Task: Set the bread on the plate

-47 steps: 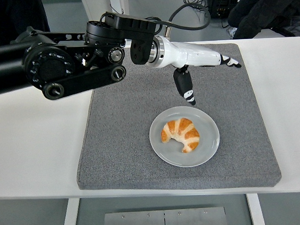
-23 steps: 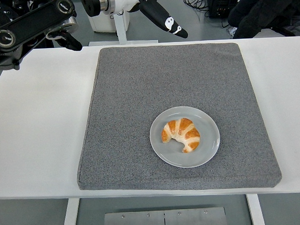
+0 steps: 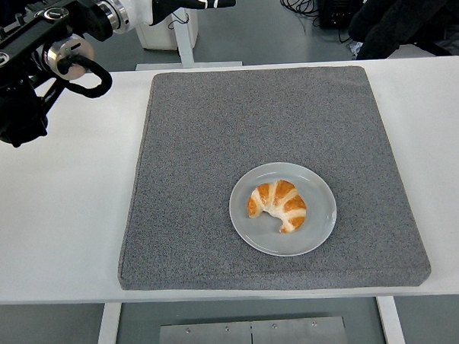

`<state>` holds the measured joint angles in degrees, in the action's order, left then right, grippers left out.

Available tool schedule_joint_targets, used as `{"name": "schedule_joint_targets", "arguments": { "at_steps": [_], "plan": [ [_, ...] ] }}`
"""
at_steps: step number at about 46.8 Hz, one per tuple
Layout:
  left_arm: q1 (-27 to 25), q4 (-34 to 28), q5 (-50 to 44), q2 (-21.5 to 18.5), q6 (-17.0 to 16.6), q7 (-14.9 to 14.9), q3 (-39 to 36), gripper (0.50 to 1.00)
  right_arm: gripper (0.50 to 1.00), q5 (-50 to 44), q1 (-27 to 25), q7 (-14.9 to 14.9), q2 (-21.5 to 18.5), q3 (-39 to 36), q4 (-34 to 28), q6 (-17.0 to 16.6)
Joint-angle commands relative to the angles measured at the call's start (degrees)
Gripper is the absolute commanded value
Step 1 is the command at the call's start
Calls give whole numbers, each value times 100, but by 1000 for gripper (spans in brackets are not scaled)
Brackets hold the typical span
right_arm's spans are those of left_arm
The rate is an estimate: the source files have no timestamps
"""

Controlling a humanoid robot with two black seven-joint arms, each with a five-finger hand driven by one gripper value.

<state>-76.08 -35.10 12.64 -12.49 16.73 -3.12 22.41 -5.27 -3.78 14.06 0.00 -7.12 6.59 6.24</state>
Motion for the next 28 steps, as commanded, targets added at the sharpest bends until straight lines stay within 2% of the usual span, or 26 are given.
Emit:
{"name": "schedule_joint_targets", "arguments": {
  "at_steps": [1, 6, 11, 19, 28],
  "plan": [
    [75, 459, -314, 325, 199, -5, 158, 1000, 1000, 0, 0, 0, 0, 0, 0, 0],
    [181, 1056, -420, 738, 357, -14, 360, 1000, 1000, 0, -9, 0, 0, 0, 0, 0],
    [268, 1391, -473, 1020, 454, -84, 694, 1000, 1000, 0, -9, 0, 0, 0, 0, 0],
    [558, 1584, -868, 1248, 480, -137, 976, 1000, 1000, 0, 0, 0, 0, 0, 0, 8],
    [989, 1664, -1211, 1249, 489, -304, 1020, 1000, 1000, 0, 9, 0, 0, -9, 27, 0]
  ]
}}
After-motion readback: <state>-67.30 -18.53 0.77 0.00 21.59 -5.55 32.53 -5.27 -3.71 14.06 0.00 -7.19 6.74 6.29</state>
